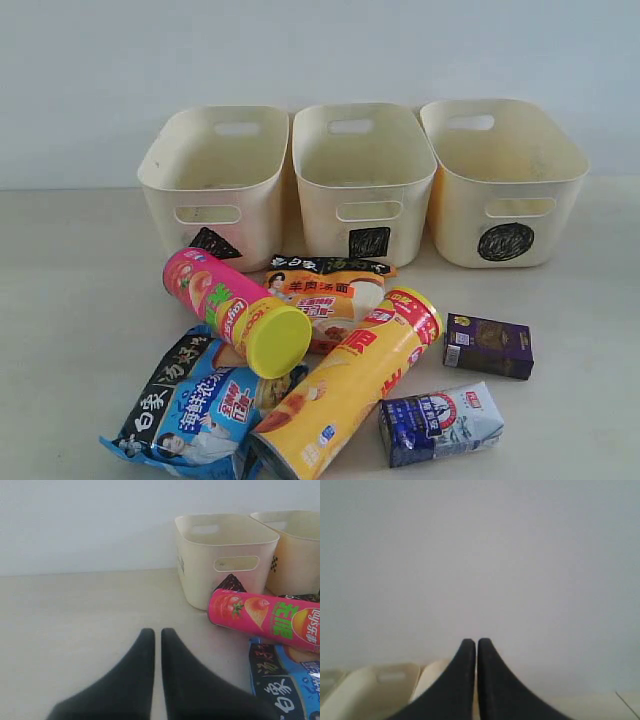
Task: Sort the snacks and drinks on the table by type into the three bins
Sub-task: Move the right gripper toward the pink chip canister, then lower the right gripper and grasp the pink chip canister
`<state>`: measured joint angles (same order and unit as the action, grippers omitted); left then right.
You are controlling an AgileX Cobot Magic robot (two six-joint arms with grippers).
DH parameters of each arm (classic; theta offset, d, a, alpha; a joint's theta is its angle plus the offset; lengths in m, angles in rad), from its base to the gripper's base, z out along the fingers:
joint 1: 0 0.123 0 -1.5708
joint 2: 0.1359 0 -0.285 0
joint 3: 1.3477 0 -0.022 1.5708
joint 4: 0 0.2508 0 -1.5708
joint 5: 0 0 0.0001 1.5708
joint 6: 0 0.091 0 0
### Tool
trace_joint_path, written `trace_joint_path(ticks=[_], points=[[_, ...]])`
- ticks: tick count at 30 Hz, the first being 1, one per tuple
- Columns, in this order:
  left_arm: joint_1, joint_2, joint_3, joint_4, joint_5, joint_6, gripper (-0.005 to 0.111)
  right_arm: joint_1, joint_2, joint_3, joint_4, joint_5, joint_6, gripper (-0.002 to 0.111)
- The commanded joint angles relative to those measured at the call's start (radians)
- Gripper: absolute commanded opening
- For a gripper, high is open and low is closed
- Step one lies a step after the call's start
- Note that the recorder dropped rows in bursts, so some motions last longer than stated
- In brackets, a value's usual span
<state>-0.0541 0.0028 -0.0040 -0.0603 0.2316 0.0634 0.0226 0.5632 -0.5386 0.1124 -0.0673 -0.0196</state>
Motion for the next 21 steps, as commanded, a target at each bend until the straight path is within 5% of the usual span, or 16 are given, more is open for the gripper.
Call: trace_joint_path(ticks=[1,8,21], points=[[0.004,-0.003,0.004,-0.011,0.001,0.004,0.004,-0.001,0.168,-0.093,-0.013,0.135,-0.069,0.000],[0.004,-0.003,0.004,-0.011,0.001,0.004,0.004,0.191,0.437,-0.220,-0.013,0.325,-0.254,0.000],[0.004,-0.003,0.004,-0.011,0.001,0.006,0.004,0.535,0.881,-0.519,-0.009,0.477,-0.293,0.000]])
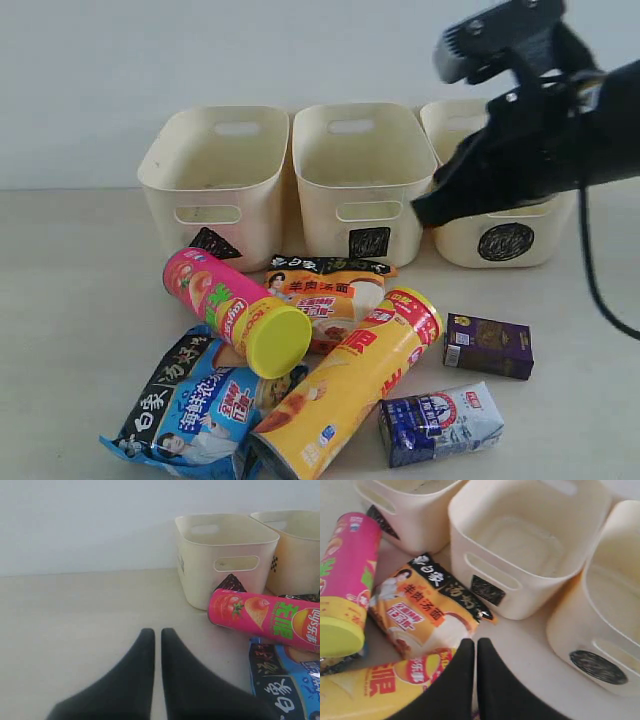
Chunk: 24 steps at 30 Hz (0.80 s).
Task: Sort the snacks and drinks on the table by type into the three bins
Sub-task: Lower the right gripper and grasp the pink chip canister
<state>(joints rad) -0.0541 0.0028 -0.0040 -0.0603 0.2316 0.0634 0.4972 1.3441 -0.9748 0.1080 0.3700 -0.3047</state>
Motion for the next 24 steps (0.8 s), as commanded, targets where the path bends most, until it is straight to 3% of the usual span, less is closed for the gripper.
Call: trace_joint_path(ticks=[1,4,11,13,24], points=[[0.004,-0.003,0.004,-0.011,0.001,0.006,0.004,0.075,0.126,-0.106,-0.005,0.056,-0.013,0.000],[0.004,-0.003,0.004,-0.011,0.001,0.006,0.004,0.126,0.218,-0.188,-0.005,0.090,-0.025,0.009],[0.004,-0.003,0.004,-0.011,0.001,0.006,0.004,0.209,0.394,-0.369,0.041,0.120,-0.027,0.072],[0.004,-0.003,0.004,-0.011,0.001,0.006,0.004,0.225,0.439,-0.425,0.042,0.144,-0.027,0.084],[0.004,-0.003,0.004,-0.011,0.001,0.006,0.004,0.262,0.683,-0.687,0.064,0.356,-0.019,0.087]])
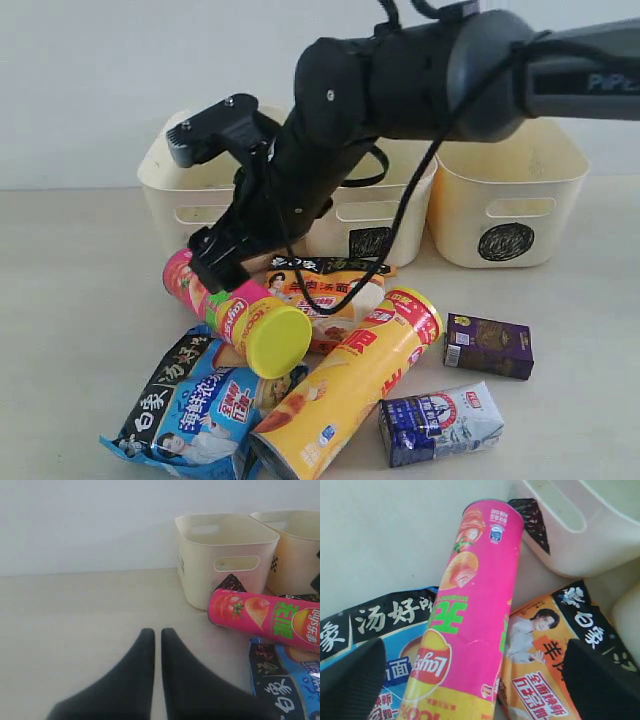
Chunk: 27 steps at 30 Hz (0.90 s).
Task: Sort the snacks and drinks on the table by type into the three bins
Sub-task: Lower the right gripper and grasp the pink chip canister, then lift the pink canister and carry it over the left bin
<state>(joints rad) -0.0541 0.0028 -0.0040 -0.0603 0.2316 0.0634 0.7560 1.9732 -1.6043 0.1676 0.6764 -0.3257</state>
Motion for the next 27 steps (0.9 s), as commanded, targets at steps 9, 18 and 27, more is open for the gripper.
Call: trace_joint_path(ticks=[9,18,27], points=[[0.004,-0.003,0.004,-0.011,0.001,0.006,0.004,0.012,0.171,-0.176,0.005,0.072,-0.021,0.087],[0.004,-0.003,0.004,-0.011,0.001,0.006,0.004,0.012,0.255,-0.250,-0.008,0.083,-0.043,0.087],[0.004,-0.003,0.004,-0.011,0.001,0.006,0.004,0.012,0.293,-0.253,-0.021,0.080,-0.052,0.084]])
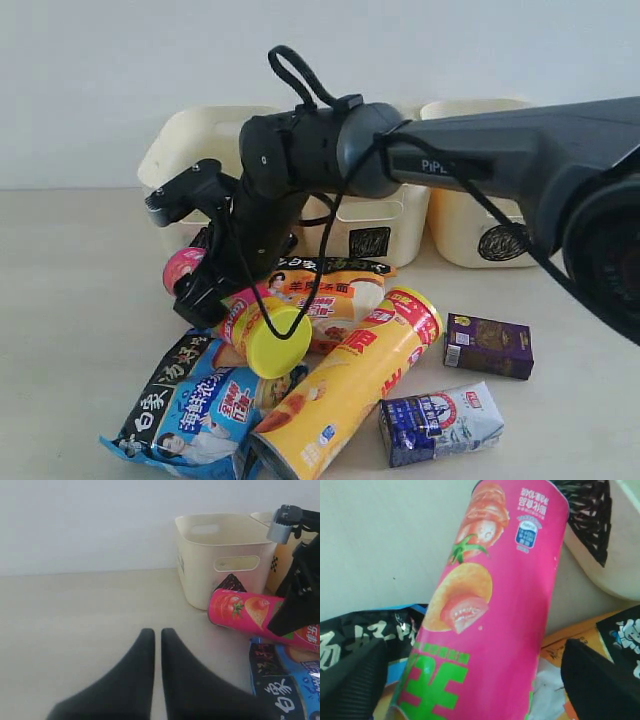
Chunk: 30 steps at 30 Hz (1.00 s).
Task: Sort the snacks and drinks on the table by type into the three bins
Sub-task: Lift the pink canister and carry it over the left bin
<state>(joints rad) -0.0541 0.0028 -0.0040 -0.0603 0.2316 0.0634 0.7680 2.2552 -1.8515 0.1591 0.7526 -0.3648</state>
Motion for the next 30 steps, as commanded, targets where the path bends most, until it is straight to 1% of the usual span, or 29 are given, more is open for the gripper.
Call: trace_joint_path(ticks=[1,3,4,6,7,9,10,11,16,19,21,23,24,26,30], points=[[0.004,-0.003,0.004,-0.011,0.001,0.006,0.004,0.000,0.017,-0.006,-0.013,0.004,-0.017,0.084],[0.004,-0.003,0.004,-0.011,0.001,0.006,0.004,0.000,0.024,-0.006,-0.015,0.010,-0.031,0.082],[0.004,-0.003,0.004,-0.011,0.001,0.006,0.004,0.000,0.026,-0.006,-0.015,0.015,-0.036,0.078],[0.004,-0.003,0.004,-0.011,0.001,0.006,0.004,0.000,0.028,-0.006,-0.015,0.017,-0.036,0.064],[0.004,-0.003,0.004,-0.011,0.001,0.008,0.004,0.000,0.028,-0.006,-0.017,0.019,-0.039,0.044],[0.004,-0.003,0.004,-0.011,0.001,0.008,0.004,0.000,0.028,-0.006,-0.028,0.021,-0.039,0.019],[0.004,-0.003,0.004,-0.011,0.001,0.008,0.004,0.000,0.026,-0.006,-0.030,0.024,-0.046,0.003],[0.004,-0.003,0.004,-0.011,0.001,0.008,0.004,0.000,0.024,-0.006,-0.031,0.026,-0.049,0.001],[0.004,-0.003,0.004,-0.011,0.001,0.008,0.004,0.002,-0.024,-0.006,-0.016,0.064,-0.047,0.001],[0.004,-0.003,0.004,-0.011,0.001,0.008,0.004,0.048,-0.096,-0.006,-0.011,0.111,-0.088,0.001],[0.004,-0.003,0.004,-0.011,0.001,0.008,0.004,0.079,-0.143,-0.006,-0.011,0.101,-0.106,0.001],[0.004,-0.003,0.004,-0.011,0.001,0.008,0.004,0.082,-0.189,-0.006,-0.013,0.019,-0.094,0.001],[0.004,-0.003,0.004,-0.011,0.001,0.008,0.004,0.074,-0.208,-0.006,-0.019,-0.053,-0.043,0.001],[0.004,-0.003,0.004,-0.011,0.001,0.008,0.004,0.057,-0.220,-0.011,-0.023,-0.131,0.024,0.001],[0.004,-0.003,0.004,-0.011,0.001,0.008,0.004,0.018,-0.209,-0.056,-0.029,-0.209,0.162,0.001]])
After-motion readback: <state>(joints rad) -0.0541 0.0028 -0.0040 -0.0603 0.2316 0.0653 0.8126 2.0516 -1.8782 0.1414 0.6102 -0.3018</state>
